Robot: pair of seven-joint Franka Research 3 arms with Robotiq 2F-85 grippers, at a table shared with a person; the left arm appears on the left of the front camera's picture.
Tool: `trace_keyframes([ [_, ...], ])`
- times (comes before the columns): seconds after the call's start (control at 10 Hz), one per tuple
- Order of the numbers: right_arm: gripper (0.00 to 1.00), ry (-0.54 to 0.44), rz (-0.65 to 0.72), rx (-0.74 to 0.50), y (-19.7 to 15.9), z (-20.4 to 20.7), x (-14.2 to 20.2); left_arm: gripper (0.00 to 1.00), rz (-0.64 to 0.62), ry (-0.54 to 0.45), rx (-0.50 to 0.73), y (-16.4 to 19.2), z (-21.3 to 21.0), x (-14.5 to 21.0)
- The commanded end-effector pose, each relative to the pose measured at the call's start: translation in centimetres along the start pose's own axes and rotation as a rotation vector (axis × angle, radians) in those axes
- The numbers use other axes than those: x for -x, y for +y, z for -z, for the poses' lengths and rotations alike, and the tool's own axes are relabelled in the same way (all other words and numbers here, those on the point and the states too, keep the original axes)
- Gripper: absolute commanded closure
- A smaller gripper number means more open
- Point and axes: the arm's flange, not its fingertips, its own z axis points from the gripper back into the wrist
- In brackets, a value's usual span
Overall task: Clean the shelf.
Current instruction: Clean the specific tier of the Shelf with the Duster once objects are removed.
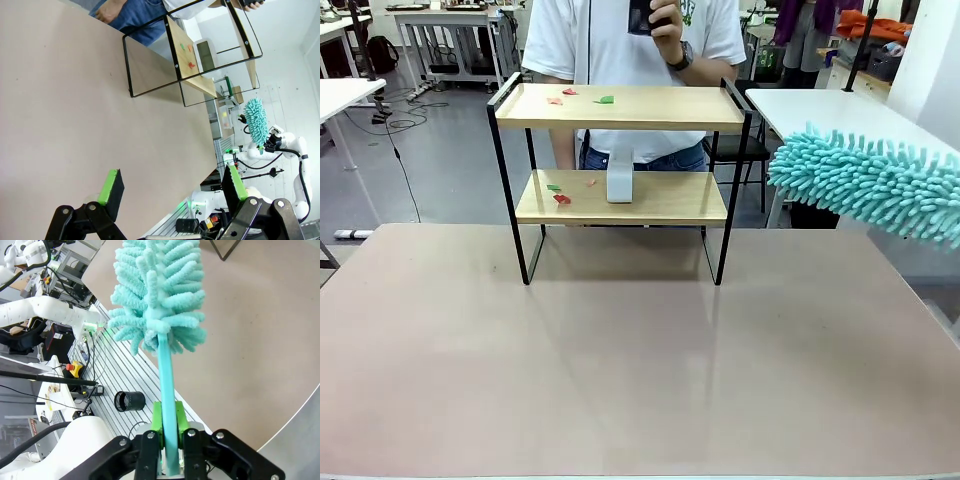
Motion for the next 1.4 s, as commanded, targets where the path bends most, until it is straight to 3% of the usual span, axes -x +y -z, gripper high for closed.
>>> trace_keyframes([
  [0.0,0.88,0.0,0.0,0.0,0.0,0.0,0.0,0.0,0.026,-0.016,0.024,0.0,0.2,0.1],
  [0.1,0.88,-0.035,0.024,-0.002,1.2,-0.2,-0.3,0.0,0.026,-0.016,0.024,0.0,0.2,0.1],
  [0.3,0.88,-0.108,0.104,0.074,6.9,-1.5,-3.8,0.0,0.026,-0.016,0.024,0.0,0.2,0.1],
  [0.5,0.88,-0.156,0.073,0.196,12.7,-2.4,-7.4,0.0,0.026,-0.016,0.024,0.0,0.2,0.1],
  [0.6,0.88,-0.135,0.032,0.229,15.3,-1.6,-9.9,0.0,0.026,-0.016,0.024,0.0,0.2,0.1],
  [0.9,0.88,-0.025,-0.008,0.324,17.7,3.6,-16.0,0.0,0.026,-0.016,0.024,0.0,0.2,0.1],
  [1.0,0.88,-0.106,-0.015,0.265,18.9,0.1,-12.4,0.0,0.026,-0.016,0.024,0.0,0.2,0.1],
  [1.2,0.88,-0.106,-0.015,0.265,18.9,0.1,-12.4,0.0,0.026,-0.016,0.024,0.0,0.2,0.1],
  [1.3,0.88,-0.072,-0.038,0.287,18.9,1.9,-14.4,0.0,0.026,-0.016,0.024,0.0,0.2,0.1],
])
